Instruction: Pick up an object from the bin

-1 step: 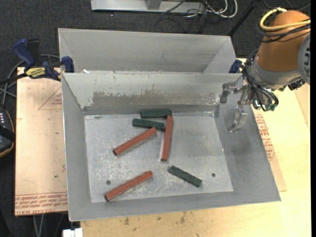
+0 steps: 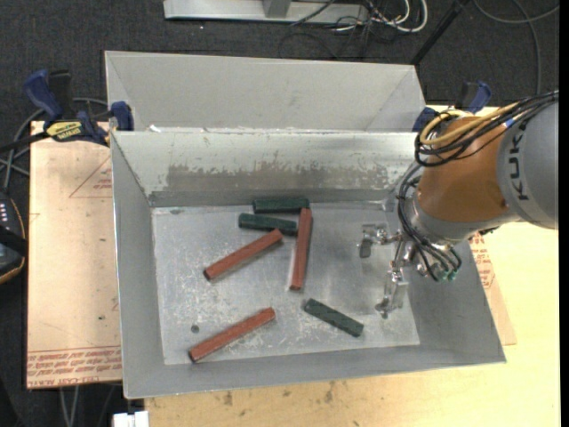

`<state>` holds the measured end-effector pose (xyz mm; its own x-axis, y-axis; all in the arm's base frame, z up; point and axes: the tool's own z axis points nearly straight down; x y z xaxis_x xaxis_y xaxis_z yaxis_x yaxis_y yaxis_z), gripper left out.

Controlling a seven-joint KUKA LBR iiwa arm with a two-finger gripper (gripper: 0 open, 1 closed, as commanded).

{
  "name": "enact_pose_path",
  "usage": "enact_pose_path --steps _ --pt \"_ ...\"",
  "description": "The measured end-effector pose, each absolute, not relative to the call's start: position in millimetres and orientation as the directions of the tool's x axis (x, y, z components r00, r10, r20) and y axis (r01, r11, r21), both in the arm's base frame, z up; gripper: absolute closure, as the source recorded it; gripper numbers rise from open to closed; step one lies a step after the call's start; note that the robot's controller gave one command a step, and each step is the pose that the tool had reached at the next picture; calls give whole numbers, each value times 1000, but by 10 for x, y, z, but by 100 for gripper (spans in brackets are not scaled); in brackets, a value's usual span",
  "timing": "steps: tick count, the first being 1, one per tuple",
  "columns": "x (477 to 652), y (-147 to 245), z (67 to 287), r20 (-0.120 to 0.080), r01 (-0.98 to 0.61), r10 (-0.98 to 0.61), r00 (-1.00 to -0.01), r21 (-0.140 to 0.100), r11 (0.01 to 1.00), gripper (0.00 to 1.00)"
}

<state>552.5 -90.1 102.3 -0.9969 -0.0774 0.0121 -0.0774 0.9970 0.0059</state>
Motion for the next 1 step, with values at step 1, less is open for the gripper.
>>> enact_pose_path --steps 1 --pt "4860 -487 694 -6 -38 -38 -999 2 999 0"
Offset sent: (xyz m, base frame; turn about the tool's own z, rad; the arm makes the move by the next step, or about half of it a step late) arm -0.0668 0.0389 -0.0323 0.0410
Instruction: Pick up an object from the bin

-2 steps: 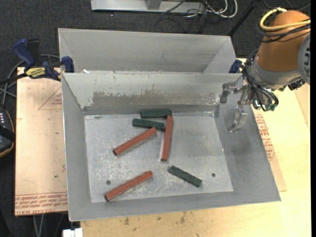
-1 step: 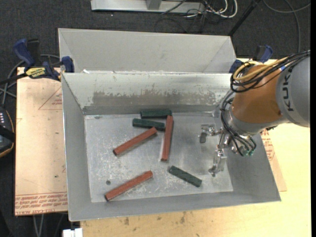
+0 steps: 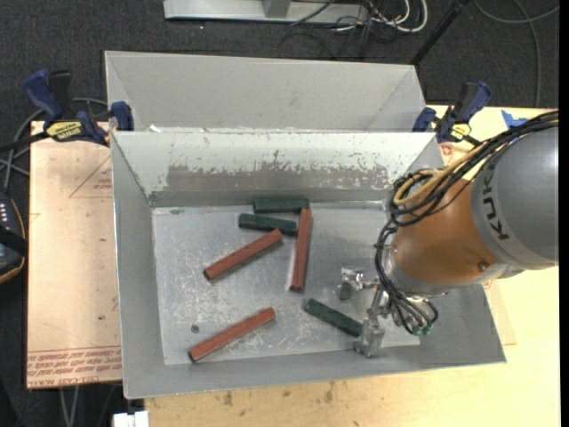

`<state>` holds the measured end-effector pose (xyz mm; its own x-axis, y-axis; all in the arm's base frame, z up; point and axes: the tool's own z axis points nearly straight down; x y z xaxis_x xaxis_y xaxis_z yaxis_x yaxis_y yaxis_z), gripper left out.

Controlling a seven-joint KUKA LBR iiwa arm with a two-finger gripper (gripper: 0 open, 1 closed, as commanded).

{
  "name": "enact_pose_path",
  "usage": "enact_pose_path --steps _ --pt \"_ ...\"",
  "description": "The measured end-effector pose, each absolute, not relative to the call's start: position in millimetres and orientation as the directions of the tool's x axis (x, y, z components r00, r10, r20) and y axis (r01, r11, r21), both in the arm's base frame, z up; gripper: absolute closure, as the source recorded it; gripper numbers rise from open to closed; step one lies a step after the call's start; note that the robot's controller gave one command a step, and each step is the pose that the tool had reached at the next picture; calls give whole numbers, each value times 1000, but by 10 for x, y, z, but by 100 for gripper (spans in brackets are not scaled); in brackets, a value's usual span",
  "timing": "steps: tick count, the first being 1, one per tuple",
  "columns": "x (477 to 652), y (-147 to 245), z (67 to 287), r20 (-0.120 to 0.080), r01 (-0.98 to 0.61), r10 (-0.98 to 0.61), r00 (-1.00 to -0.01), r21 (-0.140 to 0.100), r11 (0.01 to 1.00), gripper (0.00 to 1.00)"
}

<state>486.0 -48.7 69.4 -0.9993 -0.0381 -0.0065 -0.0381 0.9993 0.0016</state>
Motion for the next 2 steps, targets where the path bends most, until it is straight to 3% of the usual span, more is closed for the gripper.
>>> enact_pose_path --steps 1,2 --pt "4865 -504 702 -2 -38 -38 -999 1 999 100" --pt "4875 -555 2294 -10 2 2 -1000 0 1000 100"
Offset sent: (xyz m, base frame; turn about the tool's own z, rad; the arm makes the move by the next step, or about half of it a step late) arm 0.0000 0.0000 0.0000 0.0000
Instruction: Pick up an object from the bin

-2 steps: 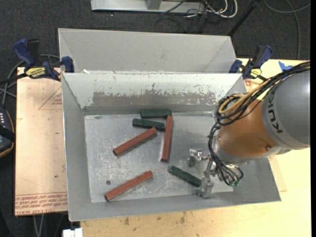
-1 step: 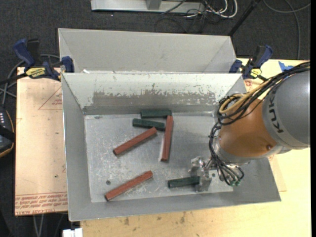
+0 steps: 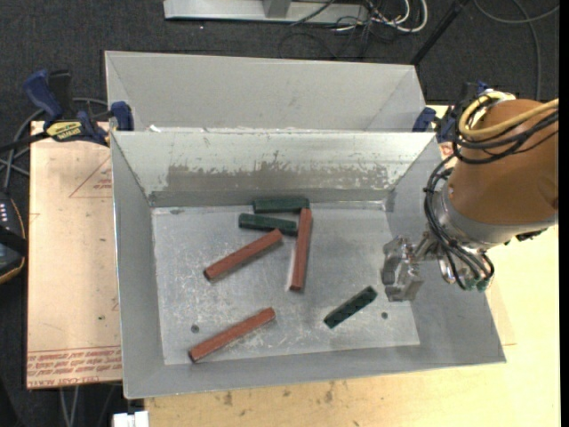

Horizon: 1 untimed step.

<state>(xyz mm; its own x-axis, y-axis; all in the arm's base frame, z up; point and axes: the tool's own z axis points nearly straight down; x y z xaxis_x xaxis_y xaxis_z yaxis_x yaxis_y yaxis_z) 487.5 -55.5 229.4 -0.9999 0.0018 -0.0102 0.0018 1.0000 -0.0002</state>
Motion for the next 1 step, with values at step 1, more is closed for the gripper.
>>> enact_pose_path --steps 1 --pt "4861 -553 2249 -2 1 1 -1000 0 1000 0"
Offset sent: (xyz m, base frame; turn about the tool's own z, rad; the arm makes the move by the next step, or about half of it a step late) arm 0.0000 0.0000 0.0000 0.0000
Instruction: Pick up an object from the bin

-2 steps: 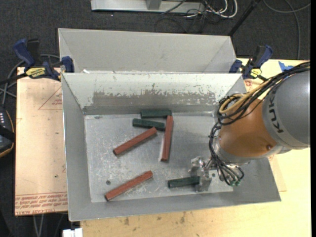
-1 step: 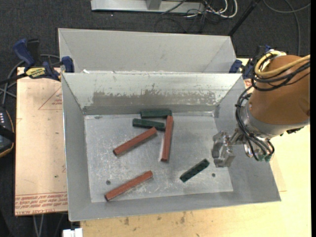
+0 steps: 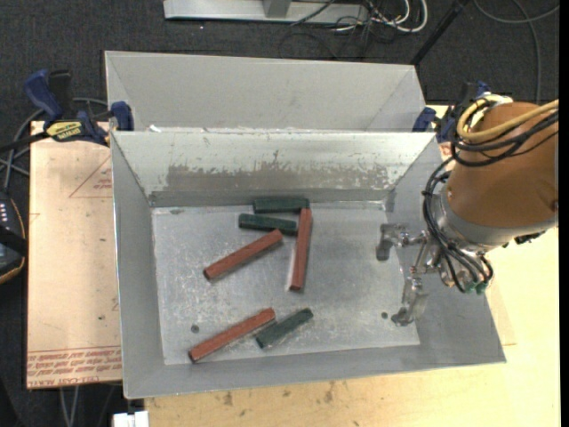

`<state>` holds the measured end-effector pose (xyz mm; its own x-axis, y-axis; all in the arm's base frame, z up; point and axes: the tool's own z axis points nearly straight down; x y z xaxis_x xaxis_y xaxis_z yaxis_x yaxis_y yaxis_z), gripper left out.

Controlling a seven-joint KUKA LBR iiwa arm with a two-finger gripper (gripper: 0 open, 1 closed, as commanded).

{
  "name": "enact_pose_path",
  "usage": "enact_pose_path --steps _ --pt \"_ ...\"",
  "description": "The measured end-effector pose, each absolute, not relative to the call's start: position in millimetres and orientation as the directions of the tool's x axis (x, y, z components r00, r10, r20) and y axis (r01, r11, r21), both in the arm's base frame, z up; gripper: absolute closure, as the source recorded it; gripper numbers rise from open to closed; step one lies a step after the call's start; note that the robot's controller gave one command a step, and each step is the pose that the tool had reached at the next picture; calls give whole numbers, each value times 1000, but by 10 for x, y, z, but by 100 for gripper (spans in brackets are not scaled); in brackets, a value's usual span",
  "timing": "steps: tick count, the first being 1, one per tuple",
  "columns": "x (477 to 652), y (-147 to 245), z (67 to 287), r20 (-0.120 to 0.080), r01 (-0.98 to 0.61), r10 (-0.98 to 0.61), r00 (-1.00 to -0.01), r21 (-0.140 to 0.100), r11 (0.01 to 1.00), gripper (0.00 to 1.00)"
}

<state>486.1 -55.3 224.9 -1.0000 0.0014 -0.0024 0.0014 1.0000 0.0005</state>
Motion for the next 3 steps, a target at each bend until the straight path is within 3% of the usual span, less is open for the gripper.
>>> enact_pose_path --steps 1,2,3 --pt "5181 572 1088 5 -145 -145 -989 5 989 0" --pt "4861 1047 695 -10 -170 -170 -985 2 985 0" --pt "4853 1018 704 -2 -166 -166 -986 1 986 100"
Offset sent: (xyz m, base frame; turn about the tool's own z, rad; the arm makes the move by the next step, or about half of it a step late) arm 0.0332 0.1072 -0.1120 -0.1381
